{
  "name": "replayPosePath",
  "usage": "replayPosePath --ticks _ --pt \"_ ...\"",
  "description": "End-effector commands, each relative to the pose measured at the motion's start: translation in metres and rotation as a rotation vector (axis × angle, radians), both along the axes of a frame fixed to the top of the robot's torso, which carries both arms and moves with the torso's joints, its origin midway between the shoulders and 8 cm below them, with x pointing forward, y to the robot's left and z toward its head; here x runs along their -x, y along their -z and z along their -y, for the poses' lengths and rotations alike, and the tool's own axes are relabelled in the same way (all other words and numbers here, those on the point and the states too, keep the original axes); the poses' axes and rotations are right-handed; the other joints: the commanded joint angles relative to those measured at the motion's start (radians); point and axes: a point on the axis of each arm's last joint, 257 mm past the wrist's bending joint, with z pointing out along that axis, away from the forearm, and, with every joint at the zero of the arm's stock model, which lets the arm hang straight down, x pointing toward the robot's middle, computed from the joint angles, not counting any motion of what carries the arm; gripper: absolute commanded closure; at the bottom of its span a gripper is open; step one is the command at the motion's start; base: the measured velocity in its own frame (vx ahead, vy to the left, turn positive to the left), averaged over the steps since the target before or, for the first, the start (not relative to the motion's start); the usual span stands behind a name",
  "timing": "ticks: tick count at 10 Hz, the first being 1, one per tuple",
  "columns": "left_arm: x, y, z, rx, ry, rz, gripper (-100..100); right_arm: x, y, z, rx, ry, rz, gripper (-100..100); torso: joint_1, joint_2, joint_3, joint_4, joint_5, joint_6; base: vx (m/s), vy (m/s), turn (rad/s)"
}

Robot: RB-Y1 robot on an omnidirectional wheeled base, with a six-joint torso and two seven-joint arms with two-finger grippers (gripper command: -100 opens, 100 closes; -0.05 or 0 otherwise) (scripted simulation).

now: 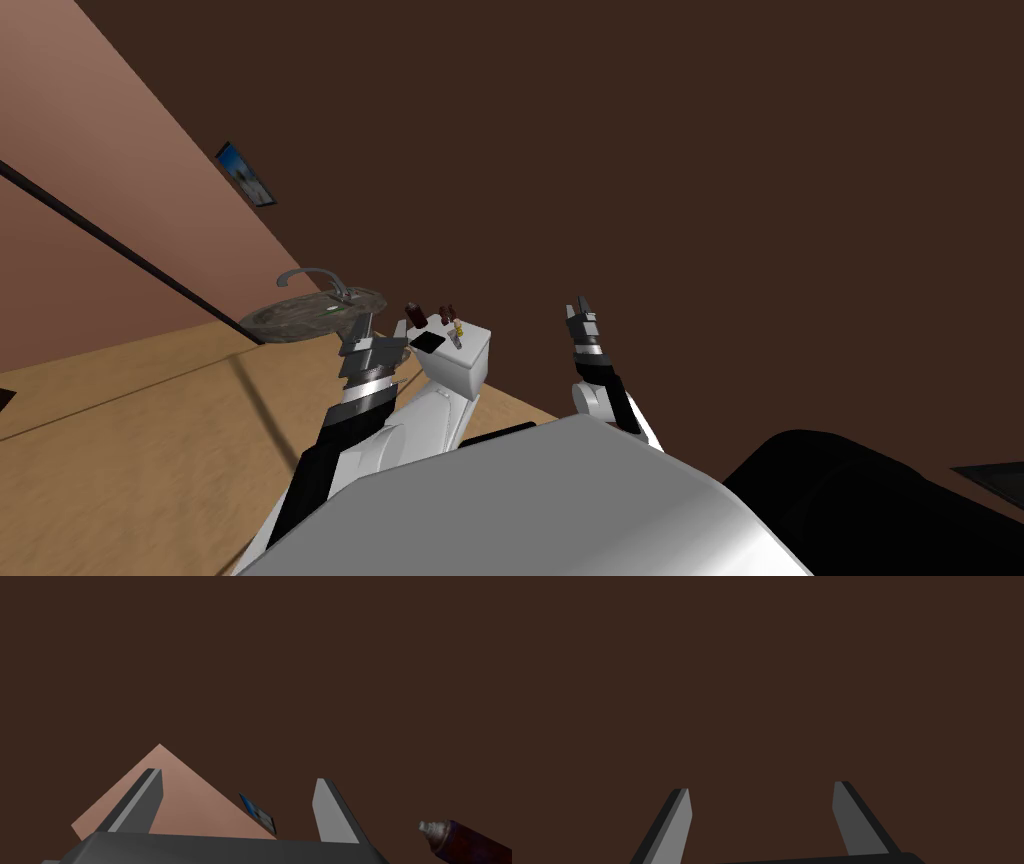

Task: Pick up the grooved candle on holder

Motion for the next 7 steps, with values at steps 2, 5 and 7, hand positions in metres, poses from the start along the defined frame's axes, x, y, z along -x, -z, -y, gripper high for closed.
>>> replayPosePath --ticks 2,5,7 --pt "-0.007 0.009 0.004 -0.019 0.050 -0.033 -100 0.000 0.000 0.000 0.000 0.000 0.000 0 0.001 0.000 0.000 0.000 0.000 0.000 0.002 0.009 0.027" --pt "-0.018 0.026 0.006 0.000 0.106 -0.082 -100 0.000 0.000 0.000 0.000 0.000 0.000 0 0.001 0.000 0.000 0.000 0.000 0.000 0.004 0.015 0.028" --pt "-0.026 0.041 0.006 0.035 0.143 -0.124 -100 0.000 0.000 0.000 0.000 0.000 0.000 0 0.001 -0.001 0.000 0.000 0.000 0.000 0.013 0.015 0.037"
